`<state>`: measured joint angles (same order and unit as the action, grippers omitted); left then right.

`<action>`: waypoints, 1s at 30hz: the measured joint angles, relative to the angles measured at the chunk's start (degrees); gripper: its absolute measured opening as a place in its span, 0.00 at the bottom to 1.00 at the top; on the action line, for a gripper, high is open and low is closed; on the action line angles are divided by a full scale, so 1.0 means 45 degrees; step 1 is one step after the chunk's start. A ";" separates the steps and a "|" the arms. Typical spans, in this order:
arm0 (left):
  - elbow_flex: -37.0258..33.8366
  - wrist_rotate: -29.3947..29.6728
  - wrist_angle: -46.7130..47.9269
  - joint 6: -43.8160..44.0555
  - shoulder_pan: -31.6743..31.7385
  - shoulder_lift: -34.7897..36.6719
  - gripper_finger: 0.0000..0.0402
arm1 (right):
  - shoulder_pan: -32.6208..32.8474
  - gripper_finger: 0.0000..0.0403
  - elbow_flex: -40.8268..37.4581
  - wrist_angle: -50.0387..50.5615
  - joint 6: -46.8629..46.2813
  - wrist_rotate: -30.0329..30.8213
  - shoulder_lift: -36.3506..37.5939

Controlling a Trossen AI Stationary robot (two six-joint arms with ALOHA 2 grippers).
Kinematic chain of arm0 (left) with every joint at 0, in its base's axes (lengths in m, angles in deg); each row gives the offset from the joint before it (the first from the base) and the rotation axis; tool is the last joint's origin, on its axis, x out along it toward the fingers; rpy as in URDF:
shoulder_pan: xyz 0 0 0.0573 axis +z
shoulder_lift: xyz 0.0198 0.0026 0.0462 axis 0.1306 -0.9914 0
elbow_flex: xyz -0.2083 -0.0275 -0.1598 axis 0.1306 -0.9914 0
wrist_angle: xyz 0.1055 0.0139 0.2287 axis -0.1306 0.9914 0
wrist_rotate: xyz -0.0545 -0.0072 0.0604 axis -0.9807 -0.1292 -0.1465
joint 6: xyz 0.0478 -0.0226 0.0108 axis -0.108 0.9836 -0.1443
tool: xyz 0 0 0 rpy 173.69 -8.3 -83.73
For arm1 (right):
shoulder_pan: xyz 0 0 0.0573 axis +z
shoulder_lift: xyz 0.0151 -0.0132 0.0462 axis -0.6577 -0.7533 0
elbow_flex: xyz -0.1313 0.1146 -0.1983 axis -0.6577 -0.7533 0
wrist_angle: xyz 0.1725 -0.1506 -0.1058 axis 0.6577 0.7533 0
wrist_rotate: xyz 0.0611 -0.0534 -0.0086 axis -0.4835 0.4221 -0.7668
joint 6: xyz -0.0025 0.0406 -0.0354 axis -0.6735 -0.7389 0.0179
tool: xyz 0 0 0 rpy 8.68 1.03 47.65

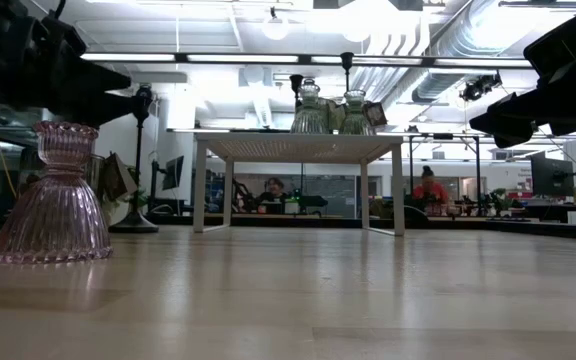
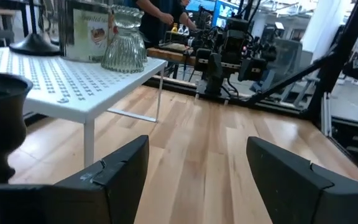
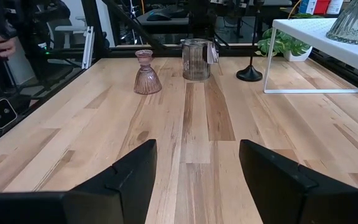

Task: Pick & Place candle stick holders
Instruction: Put the black candle holder on the shelf

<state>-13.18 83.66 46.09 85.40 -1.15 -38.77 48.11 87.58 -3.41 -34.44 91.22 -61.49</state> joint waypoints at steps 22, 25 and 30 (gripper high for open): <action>0.2647 0.4678 0.5794 -0.0076 0.0004 -0.0107 0.66 | 0.0005 0.55 0.0000 0.0000 0.0000 -0.0002 0.0000; 0.2452 0.5399 0.5912 -0.0168 0.0004 -0.0272 0.66 | 0.0005 0.55 0.0000 0.0005 0.0000 -0.0002 0.0000; 0.1693 0.5900 0.5215 0.0129 0.0004 -0.0548 0.66 | 0.0005 0.55 0.0000 0.0005 0.0000 -0.0002 0.0000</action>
<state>-5.56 110.21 69.56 85.98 -1.13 -41.24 48.13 87.58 -3.39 -34.44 91.21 -61.49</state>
